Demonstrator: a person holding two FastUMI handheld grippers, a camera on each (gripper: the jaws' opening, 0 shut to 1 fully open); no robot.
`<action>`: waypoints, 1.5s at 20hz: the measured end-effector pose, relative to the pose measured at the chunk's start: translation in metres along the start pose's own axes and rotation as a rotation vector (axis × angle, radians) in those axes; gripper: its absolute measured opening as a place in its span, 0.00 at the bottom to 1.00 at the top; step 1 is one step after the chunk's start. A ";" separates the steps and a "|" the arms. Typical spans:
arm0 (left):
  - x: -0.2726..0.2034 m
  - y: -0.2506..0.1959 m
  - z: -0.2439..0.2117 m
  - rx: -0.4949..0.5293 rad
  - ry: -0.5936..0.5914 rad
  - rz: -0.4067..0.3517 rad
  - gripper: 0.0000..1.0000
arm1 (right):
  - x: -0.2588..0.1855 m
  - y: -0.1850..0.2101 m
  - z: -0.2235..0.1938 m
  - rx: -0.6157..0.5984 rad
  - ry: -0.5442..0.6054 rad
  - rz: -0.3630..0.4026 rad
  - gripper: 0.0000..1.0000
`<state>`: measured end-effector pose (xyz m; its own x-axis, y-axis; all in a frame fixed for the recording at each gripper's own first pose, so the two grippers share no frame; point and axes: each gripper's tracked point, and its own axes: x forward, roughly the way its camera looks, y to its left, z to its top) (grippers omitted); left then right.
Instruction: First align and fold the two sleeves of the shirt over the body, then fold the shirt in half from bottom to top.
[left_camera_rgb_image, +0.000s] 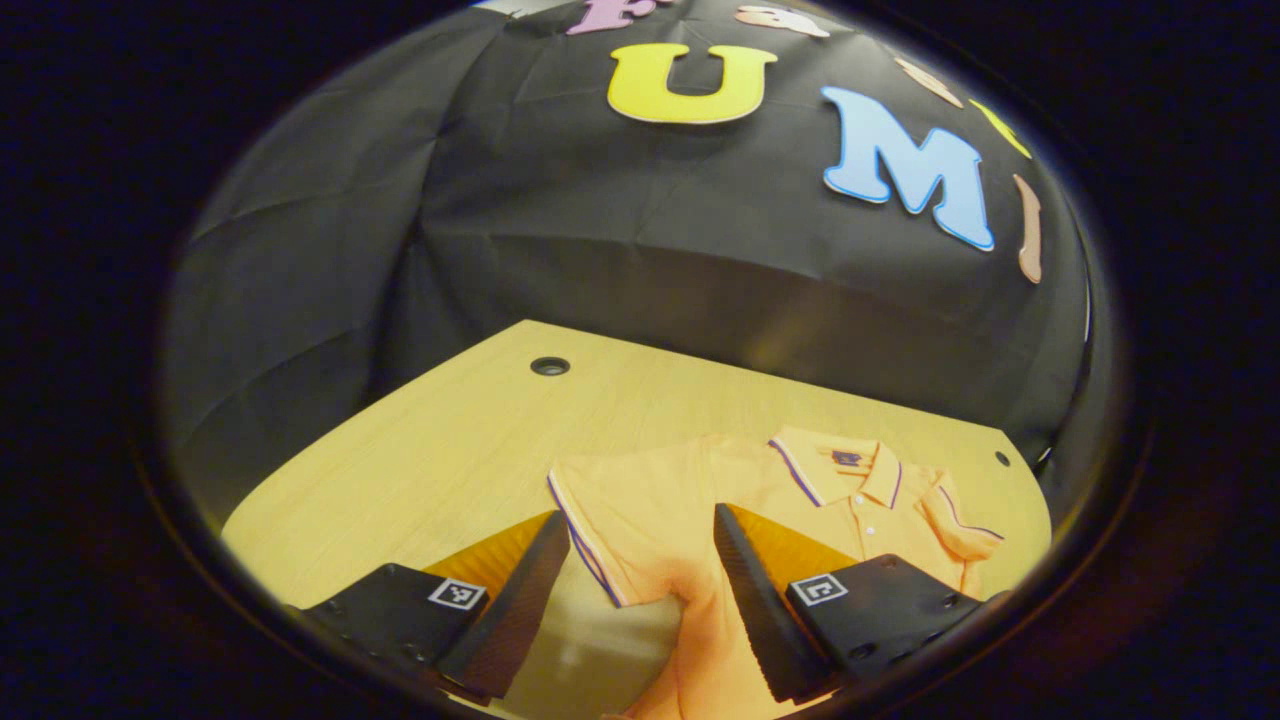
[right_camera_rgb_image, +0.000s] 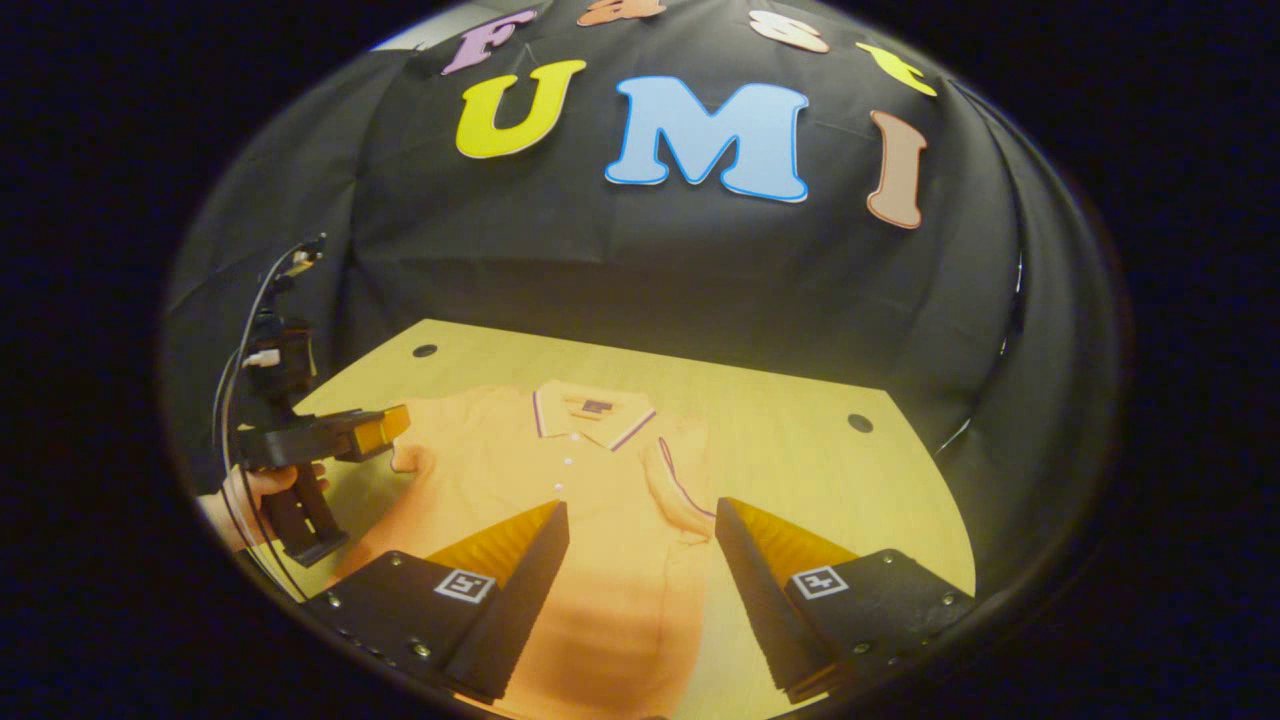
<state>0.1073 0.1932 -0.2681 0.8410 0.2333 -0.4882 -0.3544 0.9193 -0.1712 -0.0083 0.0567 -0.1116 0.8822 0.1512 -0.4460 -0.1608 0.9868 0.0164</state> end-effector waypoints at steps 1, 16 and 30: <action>0.005 0.005 -0.003 -0.012 0.015 0.018 0.94 | -0.005 0.000 -0.002 0.003 0.002 0.001 0.92; 0.066 0.043 -0.023 -0.008 0.143 0.167 0.95 | -0.031 0.015 -0.022 0.033 0.043 0.027 0.92; 0.076 0.024 -0.025 0.176 0.193 0.084 0.12 | -0.026 0.022 -0.030 0.090 0.063 0.032 0.92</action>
<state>0.1524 0.2244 -0.3309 0.7124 0.2617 -0.6512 -0.3287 0.9442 0.0198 -0.0483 0.0725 -0.1264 0.8472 0.1812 -0.4993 -0.1452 0.9832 0.1104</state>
